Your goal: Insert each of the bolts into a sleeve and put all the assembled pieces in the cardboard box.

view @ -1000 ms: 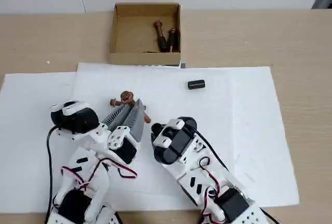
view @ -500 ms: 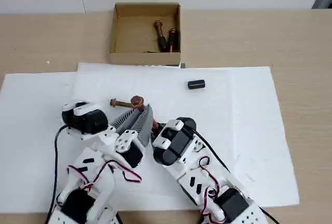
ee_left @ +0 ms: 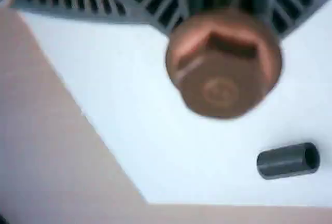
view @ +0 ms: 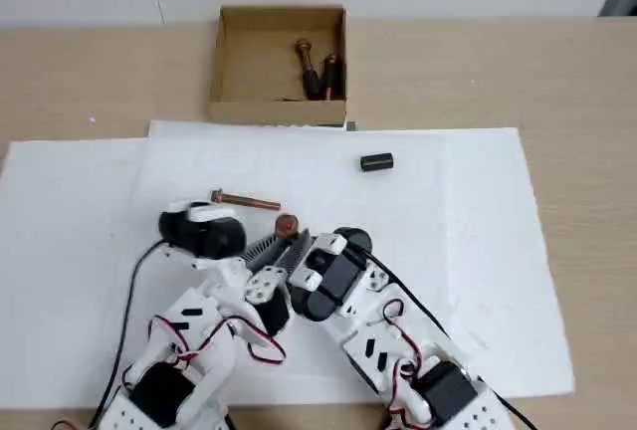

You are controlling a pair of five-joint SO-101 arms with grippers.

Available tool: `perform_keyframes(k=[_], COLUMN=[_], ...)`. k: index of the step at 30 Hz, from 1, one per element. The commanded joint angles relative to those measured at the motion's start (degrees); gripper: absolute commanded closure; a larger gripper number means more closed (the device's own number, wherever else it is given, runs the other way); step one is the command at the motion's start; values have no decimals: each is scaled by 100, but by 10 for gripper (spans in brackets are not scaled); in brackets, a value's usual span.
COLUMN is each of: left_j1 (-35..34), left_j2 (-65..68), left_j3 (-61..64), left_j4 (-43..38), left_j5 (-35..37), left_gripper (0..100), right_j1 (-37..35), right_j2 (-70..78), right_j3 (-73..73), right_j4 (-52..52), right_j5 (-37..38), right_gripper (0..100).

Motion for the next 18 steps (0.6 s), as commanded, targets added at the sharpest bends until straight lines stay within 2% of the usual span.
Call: perform_keyframes(k=[1, 4, 10, 18], left_j1=[176, -70, -185, -677], left_j2=[-62, -62, -62, -35], left_j3=[-22, -31, -75, -629], left_j4=[53, 53, 70, 70], left_j5=[70, 53, -123, -853], left_gripper=[995, 979, 818, 813], right_j1=[-57, -57, -57, -57], right_j2=[-22, -22, -22, -22], right_j3=[-237, -202, -193, -185], right_j4=[-189, -189, -180, -136], right_j5=[26, 26, 26, 26], right_gripper=[996, 996, 996, 996])
